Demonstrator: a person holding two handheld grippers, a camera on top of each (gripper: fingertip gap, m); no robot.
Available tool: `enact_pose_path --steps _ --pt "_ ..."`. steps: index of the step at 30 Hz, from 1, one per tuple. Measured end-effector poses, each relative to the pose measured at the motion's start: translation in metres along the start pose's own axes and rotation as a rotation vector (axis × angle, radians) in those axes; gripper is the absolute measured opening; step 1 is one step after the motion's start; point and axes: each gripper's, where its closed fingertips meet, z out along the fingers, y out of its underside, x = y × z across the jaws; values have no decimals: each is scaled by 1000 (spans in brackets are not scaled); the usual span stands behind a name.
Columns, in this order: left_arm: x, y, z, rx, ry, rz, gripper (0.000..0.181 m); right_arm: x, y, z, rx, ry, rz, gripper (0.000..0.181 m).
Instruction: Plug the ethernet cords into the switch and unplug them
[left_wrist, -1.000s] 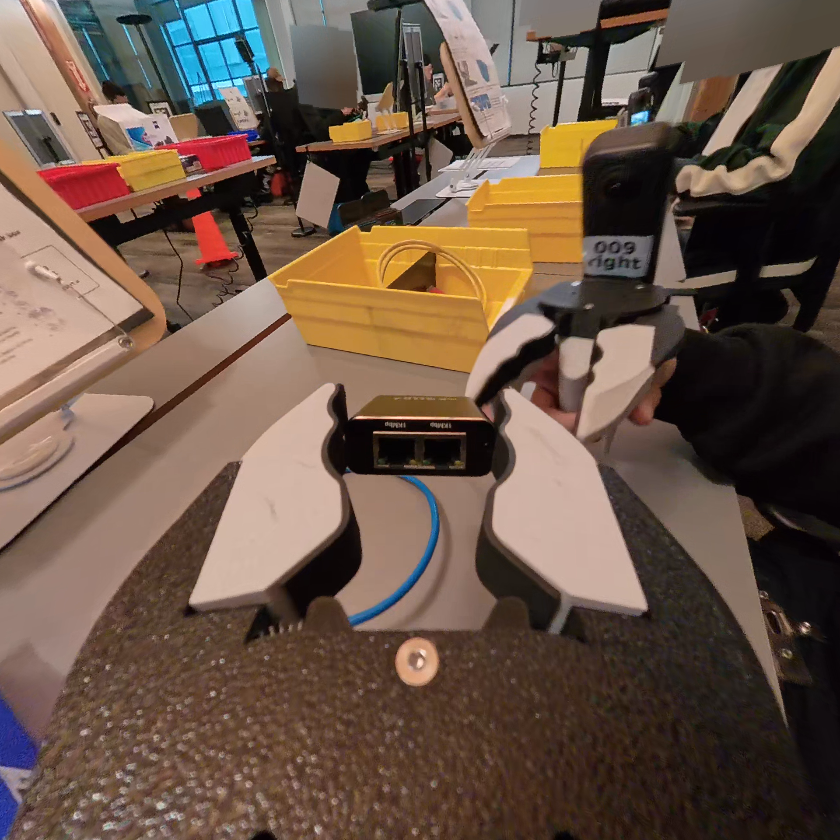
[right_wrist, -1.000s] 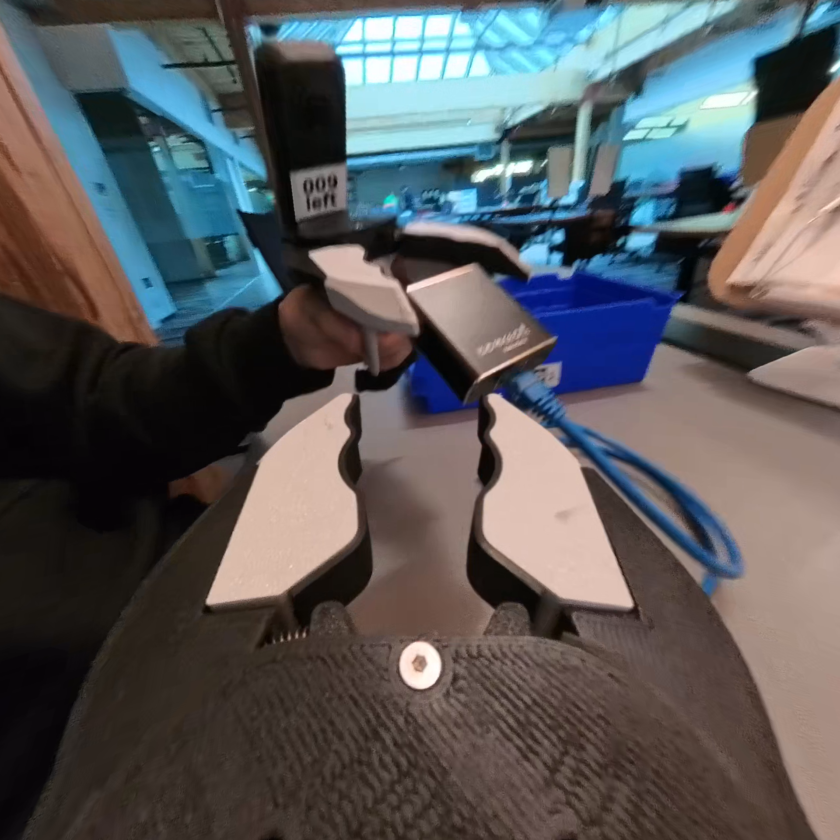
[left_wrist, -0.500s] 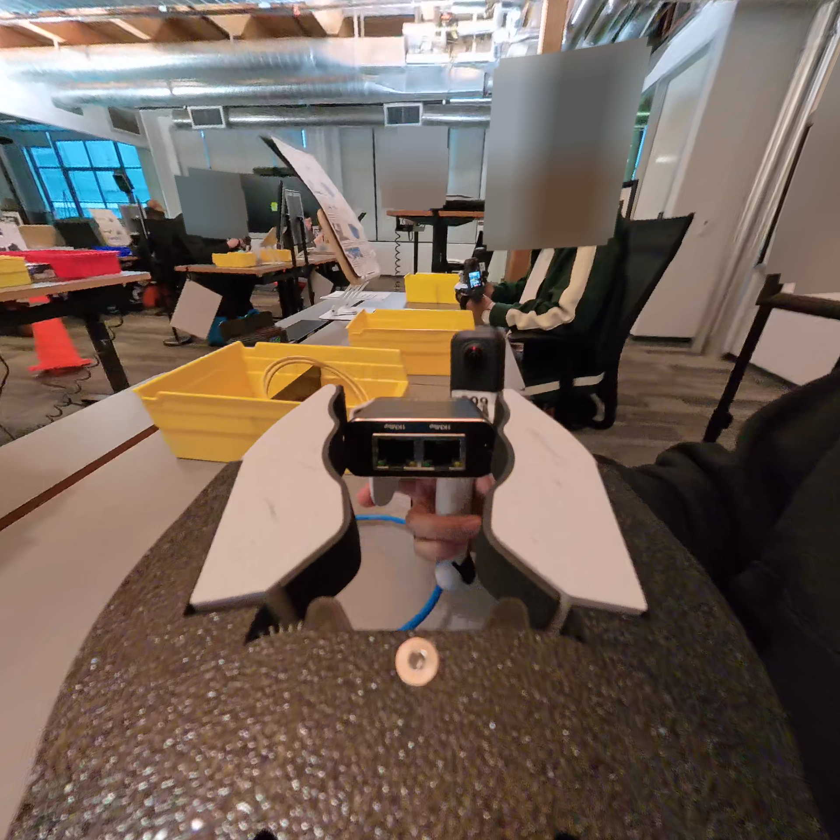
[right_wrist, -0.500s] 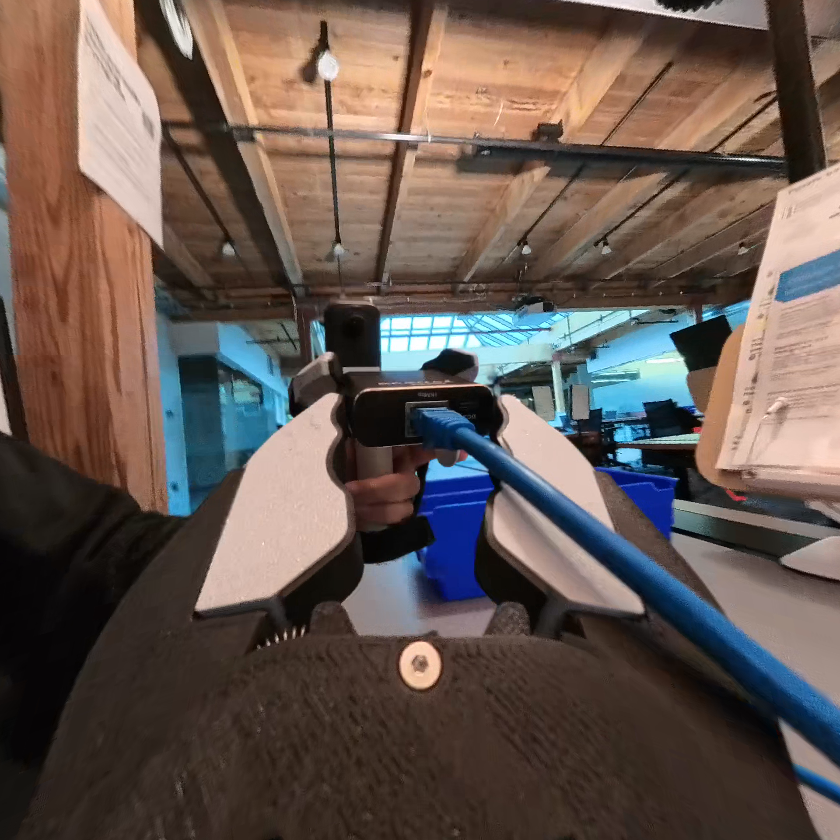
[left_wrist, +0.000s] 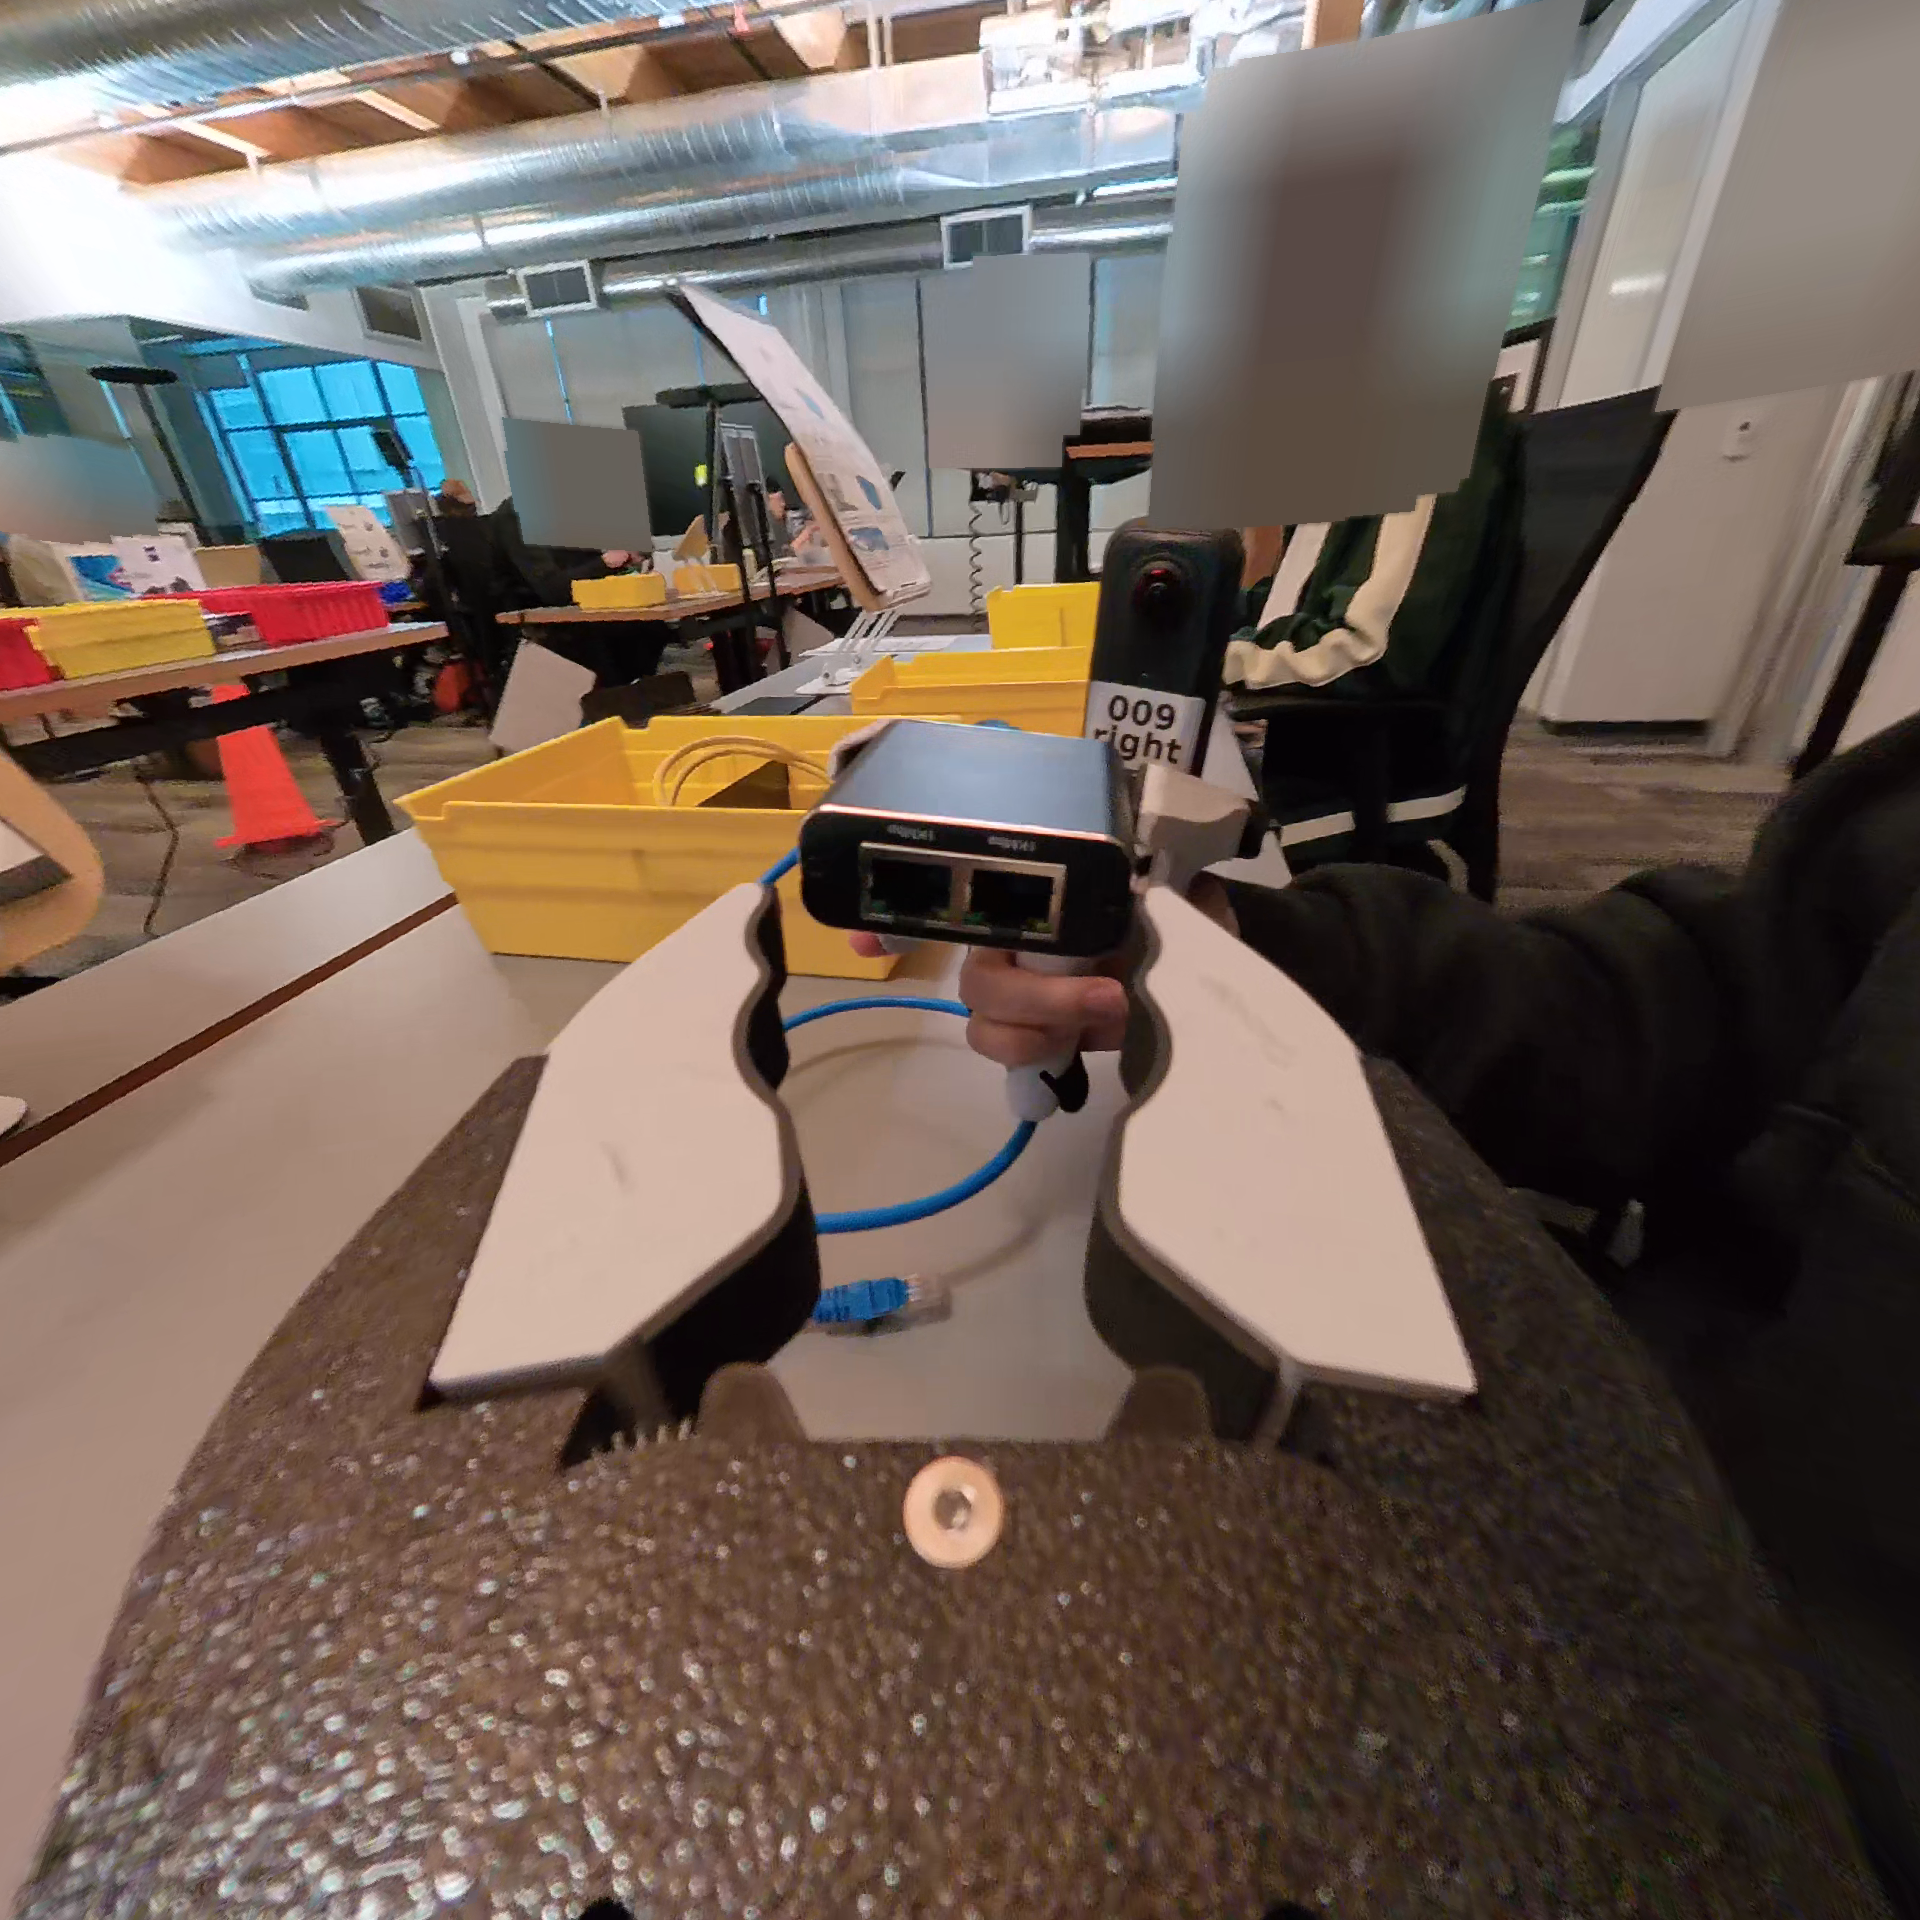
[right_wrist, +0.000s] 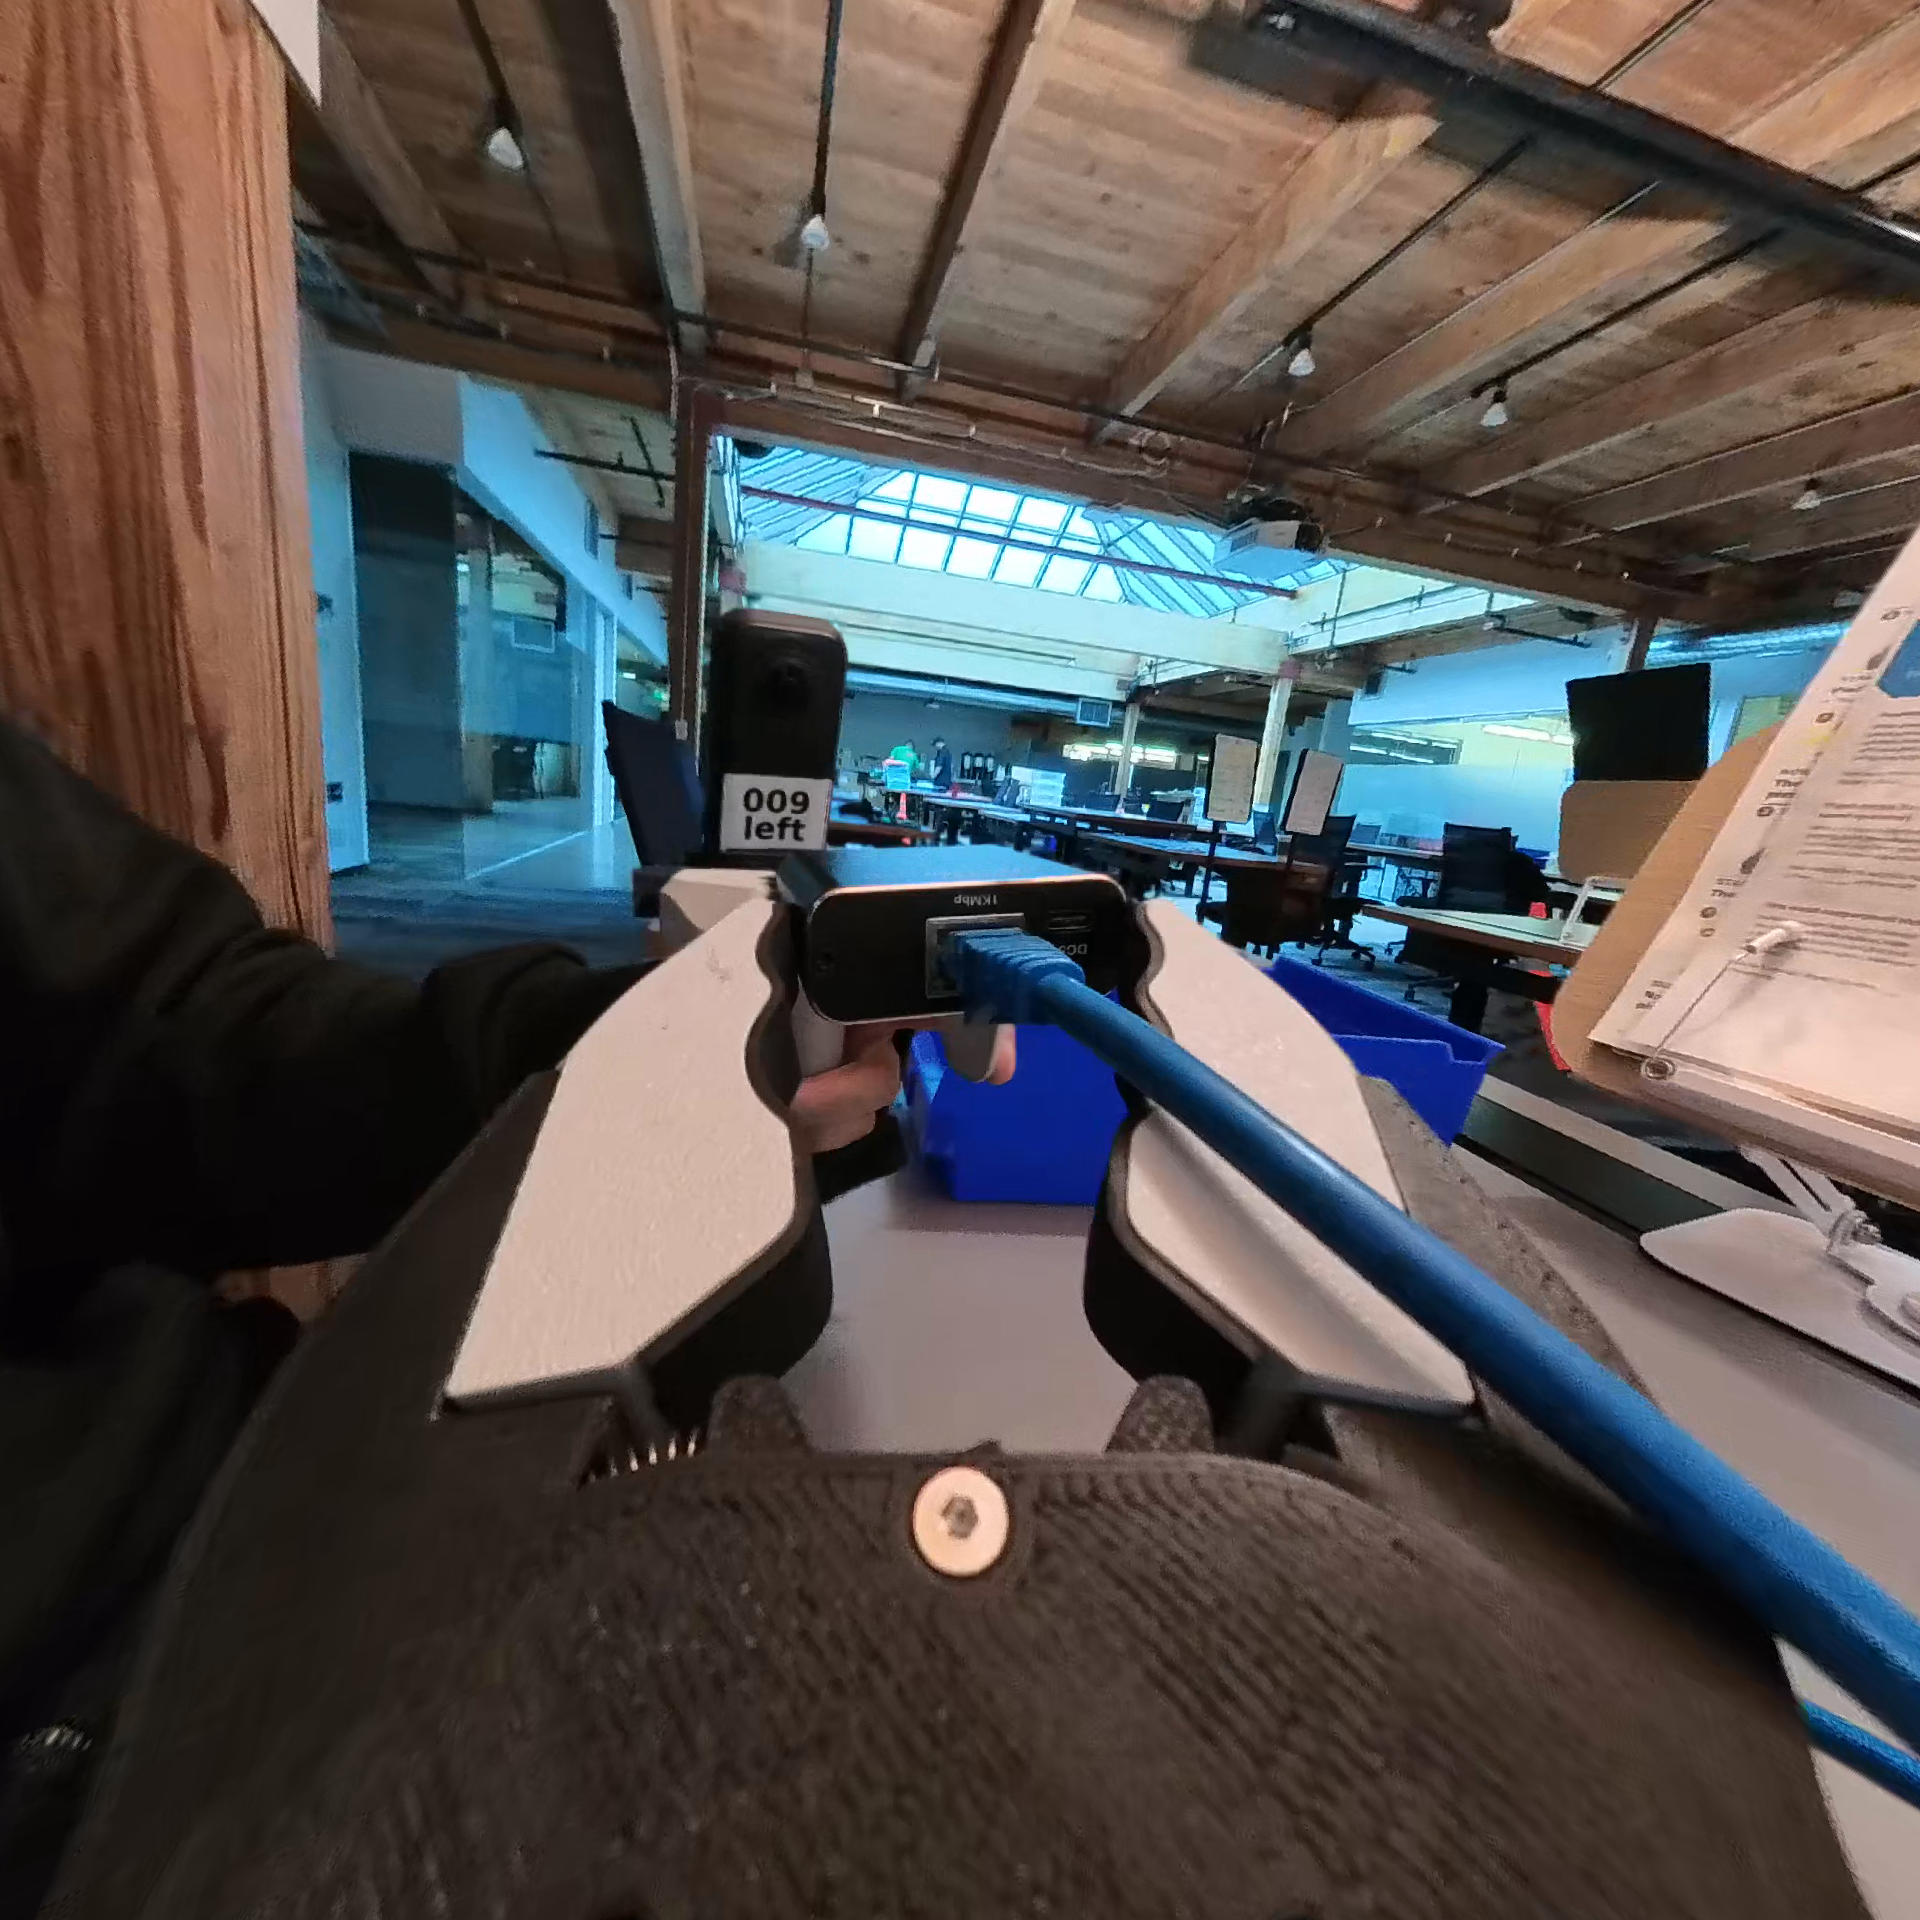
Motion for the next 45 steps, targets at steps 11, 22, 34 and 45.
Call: enact_pose_path --steps 11,22,34,45 --pt "5 11 -14 18 19 5 59 -10 21 5 -106 -52 -24 60" --pt "1 29 -21 81 -11 -57 59 -11 36 10 -128 -50 -3 60" --pt "-1 41 -19 61 -19 -105 59 -9 44 8 -130 -41 32 60" --pt "-8 36 -23 105 -53 -119 59 -4 45 12 -149 5 18 62"
